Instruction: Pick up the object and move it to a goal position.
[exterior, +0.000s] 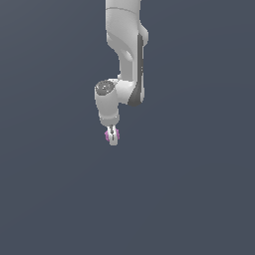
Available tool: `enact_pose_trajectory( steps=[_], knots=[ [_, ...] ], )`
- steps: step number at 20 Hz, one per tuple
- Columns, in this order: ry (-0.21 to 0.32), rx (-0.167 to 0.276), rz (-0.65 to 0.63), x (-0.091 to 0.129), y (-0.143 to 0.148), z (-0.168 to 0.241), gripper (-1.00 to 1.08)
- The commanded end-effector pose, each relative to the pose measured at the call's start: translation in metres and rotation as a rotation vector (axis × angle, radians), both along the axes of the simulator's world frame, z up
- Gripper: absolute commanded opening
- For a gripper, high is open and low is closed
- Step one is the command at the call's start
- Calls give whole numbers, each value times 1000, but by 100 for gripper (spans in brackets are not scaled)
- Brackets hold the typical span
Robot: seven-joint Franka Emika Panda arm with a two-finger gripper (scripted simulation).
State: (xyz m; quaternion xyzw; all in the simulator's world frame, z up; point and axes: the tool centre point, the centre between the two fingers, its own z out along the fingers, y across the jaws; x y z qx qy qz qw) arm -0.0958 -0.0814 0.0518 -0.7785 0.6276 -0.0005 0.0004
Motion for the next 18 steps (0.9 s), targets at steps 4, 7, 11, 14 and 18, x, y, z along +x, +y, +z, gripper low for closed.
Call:
enact_pose_trajectory(
  steps=[4,7,11,14,18],
  knots=[
    [2,0,0,-1,0,-1,-100],
    [-1,0,-1,0,0,0,-100],
    [-1,0,-1,2,7,2,-100],
    [-1,0,-1,5,19,4,-100],
    [-1,0,-1,11,43,10,-100]
  ],
)
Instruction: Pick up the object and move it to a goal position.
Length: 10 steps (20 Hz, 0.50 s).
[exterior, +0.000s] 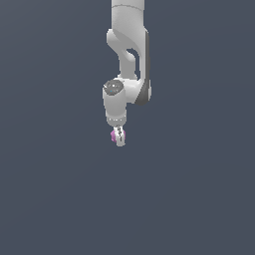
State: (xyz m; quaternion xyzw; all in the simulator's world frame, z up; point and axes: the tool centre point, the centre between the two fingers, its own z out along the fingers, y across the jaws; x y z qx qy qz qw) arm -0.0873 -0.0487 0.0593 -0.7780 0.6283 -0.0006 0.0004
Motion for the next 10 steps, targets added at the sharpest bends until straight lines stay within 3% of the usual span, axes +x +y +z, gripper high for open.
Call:
enact_pose_trajectory(
  steps=[1,10],
  knots=[
    [0,0,1,4,18,4,-100],
    [0,-1,1,29,110,25,-100]
  ],
)
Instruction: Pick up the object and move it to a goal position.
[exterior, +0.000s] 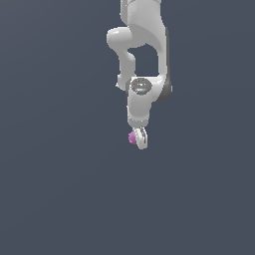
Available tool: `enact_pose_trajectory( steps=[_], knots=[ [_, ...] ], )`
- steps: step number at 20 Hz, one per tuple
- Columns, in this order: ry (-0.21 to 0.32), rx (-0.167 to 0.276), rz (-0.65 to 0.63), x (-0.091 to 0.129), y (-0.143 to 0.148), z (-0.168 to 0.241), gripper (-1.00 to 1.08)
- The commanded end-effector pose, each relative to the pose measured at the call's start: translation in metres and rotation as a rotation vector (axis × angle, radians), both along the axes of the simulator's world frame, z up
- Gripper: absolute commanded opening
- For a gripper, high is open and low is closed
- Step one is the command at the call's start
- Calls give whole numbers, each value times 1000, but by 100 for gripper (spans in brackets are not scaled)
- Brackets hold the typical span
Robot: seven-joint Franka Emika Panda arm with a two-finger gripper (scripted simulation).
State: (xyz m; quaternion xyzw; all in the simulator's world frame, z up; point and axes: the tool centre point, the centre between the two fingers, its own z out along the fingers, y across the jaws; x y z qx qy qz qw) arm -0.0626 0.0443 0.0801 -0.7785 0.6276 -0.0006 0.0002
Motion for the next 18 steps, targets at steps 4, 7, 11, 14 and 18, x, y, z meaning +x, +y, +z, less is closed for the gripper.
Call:
enact_pose_trajectory(
  steps=[4,7,11,14,18],
  knots=[
    [0,-1,0,15,56,13,-100],
    [0,-1,0,23,79,18,-100],
    [1,0,0,30,101,22,-100],
    [1,0,0,33,110,24,-100],
    [1,0,0,35,112,25,-100]
  ],
)
